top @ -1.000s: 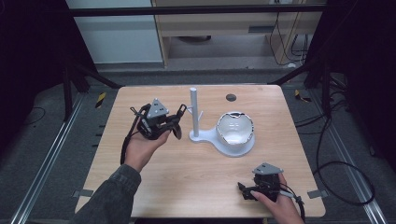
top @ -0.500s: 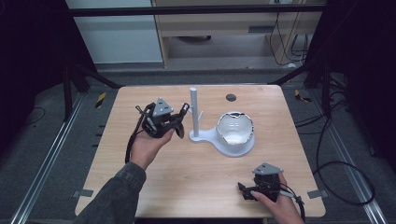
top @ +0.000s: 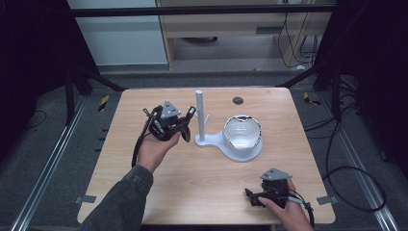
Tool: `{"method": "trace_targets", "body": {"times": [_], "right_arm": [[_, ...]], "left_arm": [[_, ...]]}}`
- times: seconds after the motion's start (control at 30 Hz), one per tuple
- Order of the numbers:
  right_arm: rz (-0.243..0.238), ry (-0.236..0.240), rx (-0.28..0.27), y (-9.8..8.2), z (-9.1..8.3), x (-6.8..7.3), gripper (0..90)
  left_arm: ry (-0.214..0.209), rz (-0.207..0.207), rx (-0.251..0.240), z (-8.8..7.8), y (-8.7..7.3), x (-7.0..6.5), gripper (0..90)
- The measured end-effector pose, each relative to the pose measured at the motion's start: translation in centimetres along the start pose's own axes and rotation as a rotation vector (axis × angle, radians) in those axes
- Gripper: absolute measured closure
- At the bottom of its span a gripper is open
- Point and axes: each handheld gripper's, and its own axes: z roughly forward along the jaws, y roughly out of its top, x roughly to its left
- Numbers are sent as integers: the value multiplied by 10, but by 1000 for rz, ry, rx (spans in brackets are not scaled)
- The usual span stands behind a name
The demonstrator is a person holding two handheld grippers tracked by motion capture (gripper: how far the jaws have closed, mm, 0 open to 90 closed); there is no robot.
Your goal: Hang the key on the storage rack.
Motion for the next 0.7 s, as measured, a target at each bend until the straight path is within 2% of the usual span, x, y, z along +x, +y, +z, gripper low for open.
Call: {"method": "trace_targets", "body": {"times": [0.3, 0.7], "right_arm": [[-4, -5, -3, 0, 0, 0, 4], [-6, -5, -3, 0, 0, 0, 4]], "left_arm": [[-5, -13, -3, 10, 0, -2, 801], [3, -5, 10, 20, -1, -5, 800]]}}
